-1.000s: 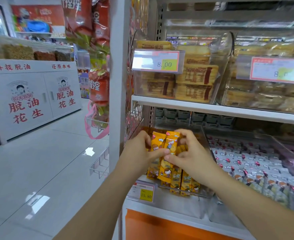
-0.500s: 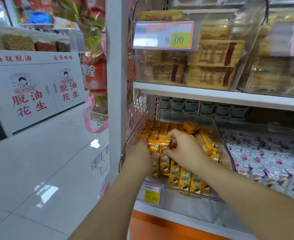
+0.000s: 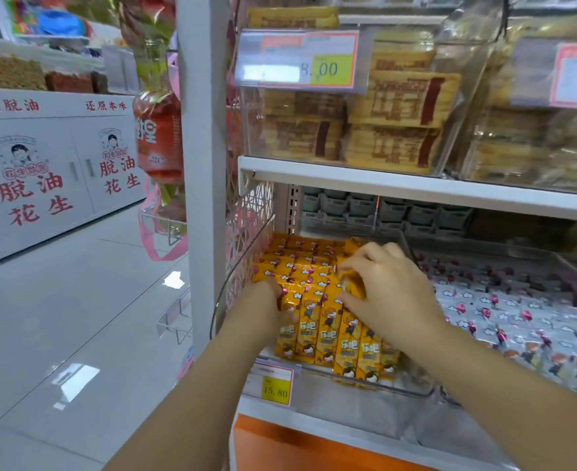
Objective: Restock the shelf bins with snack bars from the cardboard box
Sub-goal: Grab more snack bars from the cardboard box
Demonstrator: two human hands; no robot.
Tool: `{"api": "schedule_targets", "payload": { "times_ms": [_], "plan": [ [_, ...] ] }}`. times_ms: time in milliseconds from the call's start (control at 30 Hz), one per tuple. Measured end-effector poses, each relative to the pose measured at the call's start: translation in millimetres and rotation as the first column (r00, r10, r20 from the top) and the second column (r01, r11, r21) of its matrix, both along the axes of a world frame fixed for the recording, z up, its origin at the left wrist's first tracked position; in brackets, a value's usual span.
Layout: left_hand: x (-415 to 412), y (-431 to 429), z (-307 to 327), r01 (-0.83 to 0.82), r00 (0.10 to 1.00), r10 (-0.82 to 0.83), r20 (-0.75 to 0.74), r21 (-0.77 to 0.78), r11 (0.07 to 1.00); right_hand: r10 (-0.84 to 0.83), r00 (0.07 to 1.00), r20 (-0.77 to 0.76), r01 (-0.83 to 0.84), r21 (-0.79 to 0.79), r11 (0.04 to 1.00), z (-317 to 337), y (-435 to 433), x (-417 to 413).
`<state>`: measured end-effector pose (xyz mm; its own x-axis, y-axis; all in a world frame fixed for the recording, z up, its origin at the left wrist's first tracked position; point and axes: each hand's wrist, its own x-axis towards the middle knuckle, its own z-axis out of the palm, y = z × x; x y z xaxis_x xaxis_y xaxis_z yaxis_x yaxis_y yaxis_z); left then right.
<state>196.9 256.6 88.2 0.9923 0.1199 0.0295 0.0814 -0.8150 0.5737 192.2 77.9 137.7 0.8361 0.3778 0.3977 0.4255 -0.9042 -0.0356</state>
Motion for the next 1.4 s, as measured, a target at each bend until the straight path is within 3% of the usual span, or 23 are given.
{"api": "schedule_targets", "payload": {
  "times_ms": [133,267,367,500,633,733,800,867,1000,1100,1200,1333,1400],
  "plan": [
    [-2.2,0.9,-0.4,0.025,1.0,-0.025,-0.011,0.052,0.998,-0.145,0.989,-0.038,0.134,-0.199,0.971,8.9,-21.6,-2.0],
    [-5.9,2.8,4.1,0.066,0.997,-0.065,-0.03,0.037,0.997,-0.151,0.968,-0.2,0.105,-0.22,0.97,9.5,-24.7,-0.9],
    [-8.8,3.7,8.4,0.07,0.996,-0.069,-0.05,0.012,0.997,-0.146,0.967,-0.209,0.11,-0.177,0.978,8.3,-27.6,-3.1],
    [-12.8,4.2,13.9,0.047,0.998,-0.048,-0.039,-0.016,0.999,-0.126,0.989,-0.074,0.132,0.088,0.987,7.9,-39.2,-15.9],
    [-20.6,2.4,21.4,0.048,0.996,-0.04,0.084,-0.09,0.995,0.031,0.999,0.039,-0.045,0.422,0.905,9.1,-46.5,-34.6],
    [-30.4,-1.3,35.2,0.213,0.958,-0.167,0.235,-0.186,0.959,0.128,0.988,-0.087,-0.031,0.698,0.716,14.4,-44.3,-44.0],
    [-39.9,-5.6,47.9,0.358,0.925,-0.287,0.25,-0.314,0.879,0.208,0.955,-0.21,0.056,0.819,0.571,17.3,-40.5,-43.8],
    [-47.6,-9.0,56.0,0.432,0.9,-0.36,0.245,-0.407,0.805,0.285,0.914,-0.289,0.125,0.869,0.478,15.7,-35.6,-41.0],
    [-59.1,-4.9,57.0,0.396,0.917,-0.318,0.242,-0.456,0.797,0.411,0.858,-0.307,0.136,0.909,0.395,15.4,-23.1,-41.0],
    [-68.9,11.0,57.5,0.352,0.934,-0.268,0.235,-0.482,0.803,0.406,0.873,-0.27,0.067,0.892,0.448,18.3,-9.5,-41.3],
    [-77.5,39.7,63.9,0.28,0.944,-0.184,0.275,-0.366,0.888,0.39,0.898,-0.203,-0.008,0.88,0.475,19.5,12.4,-31.7],
    [-86.2,69.9,66.7,0.191,0.949,-0.089,0.301,-0.329,0.925,0.324,0.929,-0.177,-0.102,0.719,0.687,6.8,49.2,-8.1],
    [-87.6,75.2,60.9,0.163,0.95,-0.062,0.307,-0.313,0.936,0.259,0.949,-0.182,-0.118,0.554,0.824,-3.5,67.2,2.5]
  ]
}}
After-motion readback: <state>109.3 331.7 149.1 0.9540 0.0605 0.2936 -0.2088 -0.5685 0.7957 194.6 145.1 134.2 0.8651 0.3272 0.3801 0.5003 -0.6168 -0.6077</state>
